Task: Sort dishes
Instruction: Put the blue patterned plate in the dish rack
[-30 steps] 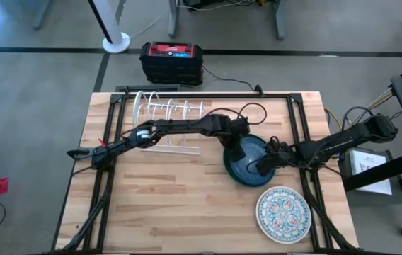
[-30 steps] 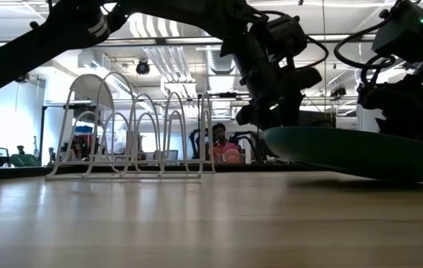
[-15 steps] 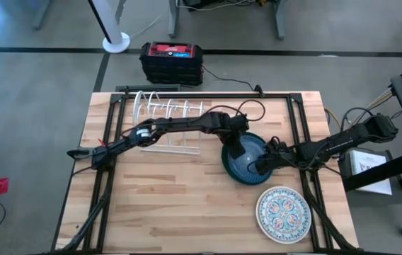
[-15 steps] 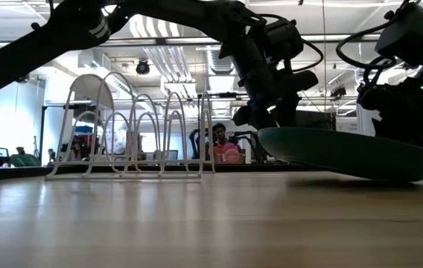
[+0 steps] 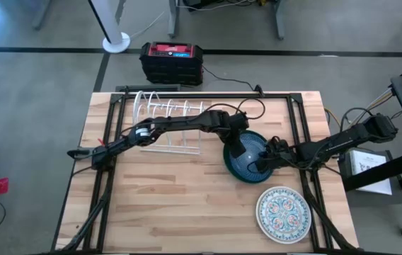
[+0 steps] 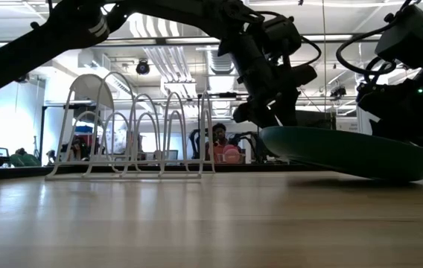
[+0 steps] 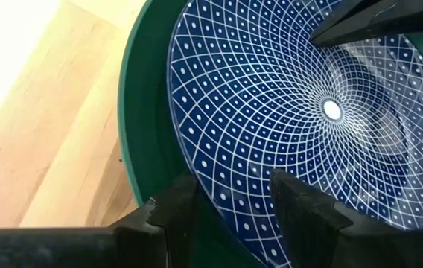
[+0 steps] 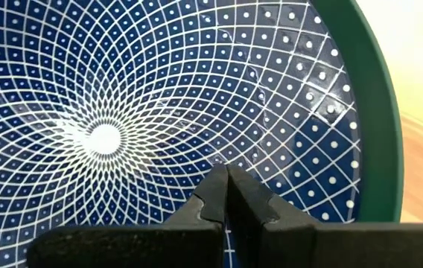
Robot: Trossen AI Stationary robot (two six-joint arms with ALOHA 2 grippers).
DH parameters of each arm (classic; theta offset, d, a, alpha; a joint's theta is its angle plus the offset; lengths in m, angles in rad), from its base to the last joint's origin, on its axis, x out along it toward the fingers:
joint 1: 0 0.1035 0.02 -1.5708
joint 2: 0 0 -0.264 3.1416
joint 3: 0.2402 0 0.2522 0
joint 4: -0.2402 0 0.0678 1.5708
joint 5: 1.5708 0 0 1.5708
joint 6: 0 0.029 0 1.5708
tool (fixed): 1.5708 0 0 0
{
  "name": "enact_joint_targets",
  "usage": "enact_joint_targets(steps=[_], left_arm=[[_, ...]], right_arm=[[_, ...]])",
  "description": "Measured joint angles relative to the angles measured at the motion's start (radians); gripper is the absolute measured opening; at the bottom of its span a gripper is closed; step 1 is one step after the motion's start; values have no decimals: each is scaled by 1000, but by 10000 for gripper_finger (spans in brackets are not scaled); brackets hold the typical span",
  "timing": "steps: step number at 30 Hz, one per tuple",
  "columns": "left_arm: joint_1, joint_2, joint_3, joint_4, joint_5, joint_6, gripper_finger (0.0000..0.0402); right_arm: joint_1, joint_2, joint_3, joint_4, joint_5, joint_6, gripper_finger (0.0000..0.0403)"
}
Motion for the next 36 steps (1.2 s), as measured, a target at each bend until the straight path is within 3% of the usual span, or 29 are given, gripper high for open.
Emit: enact_joint_targets(steps=[36], left_arm=[[16, -10, 2, 46, -23, -22, 151]], right_arm=[[3, 1, -1, 85, 70, -42, 0]])
